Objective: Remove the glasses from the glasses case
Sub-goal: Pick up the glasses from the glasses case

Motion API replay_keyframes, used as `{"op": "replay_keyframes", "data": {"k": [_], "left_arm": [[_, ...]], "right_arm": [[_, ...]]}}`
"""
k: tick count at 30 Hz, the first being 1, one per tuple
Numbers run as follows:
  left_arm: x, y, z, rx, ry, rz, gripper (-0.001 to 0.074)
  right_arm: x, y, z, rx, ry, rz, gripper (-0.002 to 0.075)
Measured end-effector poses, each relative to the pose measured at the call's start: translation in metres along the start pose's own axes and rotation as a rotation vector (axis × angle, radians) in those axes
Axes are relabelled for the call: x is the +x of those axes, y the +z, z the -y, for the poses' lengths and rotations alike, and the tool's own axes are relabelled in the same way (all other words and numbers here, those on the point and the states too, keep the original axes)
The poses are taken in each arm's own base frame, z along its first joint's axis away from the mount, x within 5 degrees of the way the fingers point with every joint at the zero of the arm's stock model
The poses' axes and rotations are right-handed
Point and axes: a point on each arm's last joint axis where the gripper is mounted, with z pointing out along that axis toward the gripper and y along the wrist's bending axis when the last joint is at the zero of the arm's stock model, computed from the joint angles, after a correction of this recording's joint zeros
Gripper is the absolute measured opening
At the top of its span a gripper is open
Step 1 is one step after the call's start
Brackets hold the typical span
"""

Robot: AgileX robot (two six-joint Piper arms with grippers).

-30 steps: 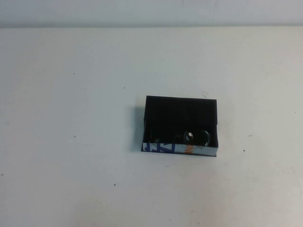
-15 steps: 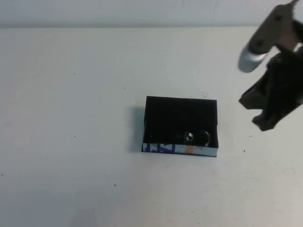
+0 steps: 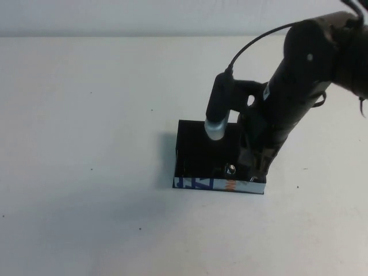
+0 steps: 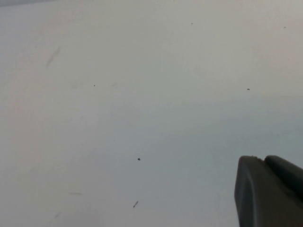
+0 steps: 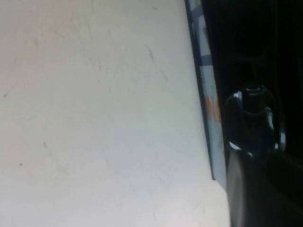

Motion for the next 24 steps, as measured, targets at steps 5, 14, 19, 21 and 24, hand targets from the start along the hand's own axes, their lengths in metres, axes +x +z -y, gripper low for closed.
{"op": "replay_keyframes", "data": {"k": [5,14,19,21,24], "left_arm": [[0.000,0.000,0.000,0.000,0.000,0.000,-0.0004],[0.000,0.000,0.000,0.000,0.000,0.000,-0.0004],[0.000,0.000,0.000,0.000,0.000,0.000,-0.0005],[0.000,0.000,0.000,0.000,0.000,0.000,-0.0004],[0.000,0.000,0.000,0.000,0.000,0.000,-0.0004]], "right_arm": [[-0.006,0.033,0.004,-0.050,-0.051,-0.027,0.0252],[-0.019,0.073,0.013,0.007,-0.188,-0.027,0.0400],[-0.026,0.076,0.020,0.030,-0.195,-0.013,0.0369],[-0.029,0.076,0.022,0.034,-0.192,-0.002,0.0365],[-0.030,0.076,0.026,0.029,-0.170,0.018,0.0361]]}}
